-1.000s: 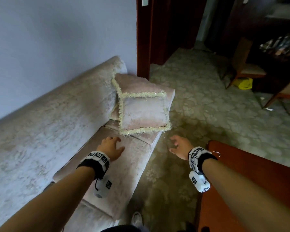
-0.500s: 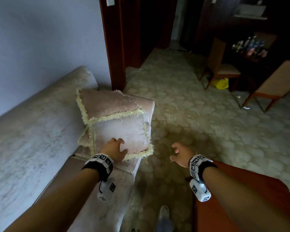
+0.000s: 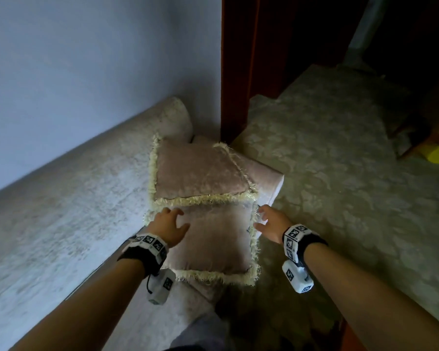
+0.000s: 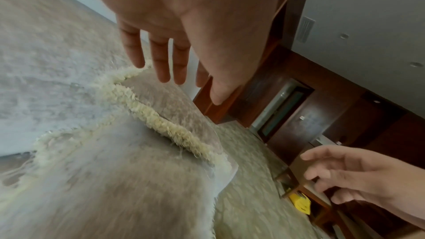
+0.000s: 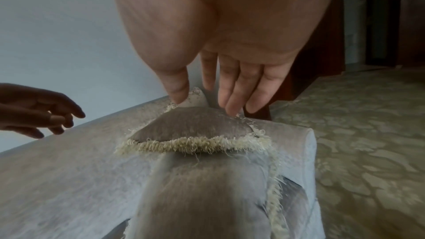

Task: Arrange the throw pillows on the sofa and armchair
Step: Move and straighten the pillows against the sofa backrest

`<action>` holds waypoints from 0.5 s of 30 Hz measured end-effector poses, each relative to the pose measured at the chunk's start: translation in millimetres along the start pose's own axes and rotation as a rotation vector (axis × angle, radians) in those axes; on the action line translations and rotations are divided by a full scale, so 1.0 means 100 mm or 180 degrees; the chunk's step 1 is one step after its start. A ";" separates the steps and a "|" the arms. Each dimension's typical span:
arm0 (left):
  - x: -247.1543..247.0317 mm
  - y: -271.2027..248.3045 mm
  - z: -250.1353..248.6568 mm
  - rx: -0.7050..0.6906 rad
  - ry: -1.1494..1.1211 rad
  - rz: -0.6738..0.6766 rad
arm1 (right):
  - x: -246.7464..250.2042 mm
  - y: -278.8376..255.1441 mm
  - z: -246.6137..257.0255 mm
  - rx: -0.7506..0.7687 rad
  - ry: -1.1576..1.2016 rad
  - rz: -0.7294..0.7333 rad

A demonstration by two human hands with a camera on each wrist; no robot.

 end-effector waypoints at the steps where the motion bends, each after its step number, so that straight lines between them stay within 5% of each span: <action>1: 0.04 0.15 0.07 0.0085 -0.0038 0.0009 | 0.04 0.20 0.06 0.0038 -0.0014 0.0041; 15: 0.52 2.72 0.59 0.0580 -0.0400 0.0143 | 0.64 2.75 0.73 -0.0046 0.0124 0.0075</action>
Point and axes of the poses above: each hand's wrist, its own y-axis towards the middle knuckle, its own x-axis out of the back of the hand, z = x × y, the point moved 8 cm from there along y, towards the middle knuckle, and after that the axes turned 12 degrees about y, right-handed, at the moved point
